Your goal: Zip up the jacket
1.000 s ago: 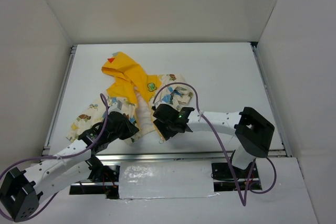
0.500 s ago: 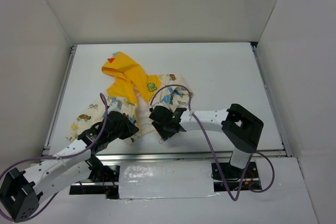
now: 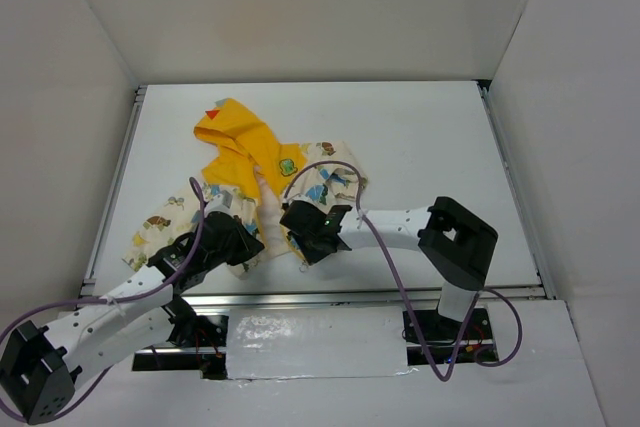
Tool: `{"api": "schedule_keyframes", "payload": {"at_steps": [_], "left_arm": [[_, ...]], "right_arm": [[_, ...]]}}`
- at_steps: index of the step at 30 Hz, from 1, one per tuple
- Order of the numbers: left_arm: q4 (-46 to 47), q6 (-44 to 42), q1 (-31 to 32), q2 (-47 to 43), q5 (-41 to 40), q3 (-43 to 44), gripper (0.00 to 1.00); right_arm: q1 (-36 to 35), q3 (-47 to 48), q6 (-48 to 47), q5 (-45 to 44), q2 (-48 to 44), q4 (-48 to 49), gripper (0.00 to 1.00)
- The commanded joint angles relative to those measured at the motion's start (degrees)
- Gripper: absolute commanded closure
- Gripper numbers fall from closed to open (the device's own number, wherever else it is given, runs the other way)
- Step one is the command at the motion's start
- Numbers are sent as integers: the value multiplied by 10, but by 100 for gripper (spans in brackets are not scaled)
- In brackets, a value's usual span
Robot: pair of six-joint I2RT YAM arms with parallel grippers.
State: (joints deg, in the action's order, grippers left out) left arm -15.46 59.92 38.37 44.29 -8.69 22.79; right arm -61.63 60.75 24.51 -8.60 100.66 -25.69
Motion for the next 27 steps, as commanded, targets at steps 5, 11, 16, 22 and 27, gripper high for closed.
{"api": "schedule_keyframes", "payload": {"at_steps": [5, 11, 16, 22, 27], "left_arm": [[15, -39, -4, -15, -14, 62, 100], [58, -70, -12, -62, -44, 78, 100], [141, -111, -13, -97, 9, 57, 100], [205, -117, -14, -113, 67, 32, 100], [228, -105, -14, -110, 85, 15, 100]], "right_arm": [[12, -59, 136, -23, -190, 213, 100], [33, -246, 134, 55, -293, 572, 100], [33, -279, 107, 75, -274, 634, 100], [33, -281, 120, 24, -287, 615, 100], [33, -283, 142, 21, -276, 625, 100]]}}
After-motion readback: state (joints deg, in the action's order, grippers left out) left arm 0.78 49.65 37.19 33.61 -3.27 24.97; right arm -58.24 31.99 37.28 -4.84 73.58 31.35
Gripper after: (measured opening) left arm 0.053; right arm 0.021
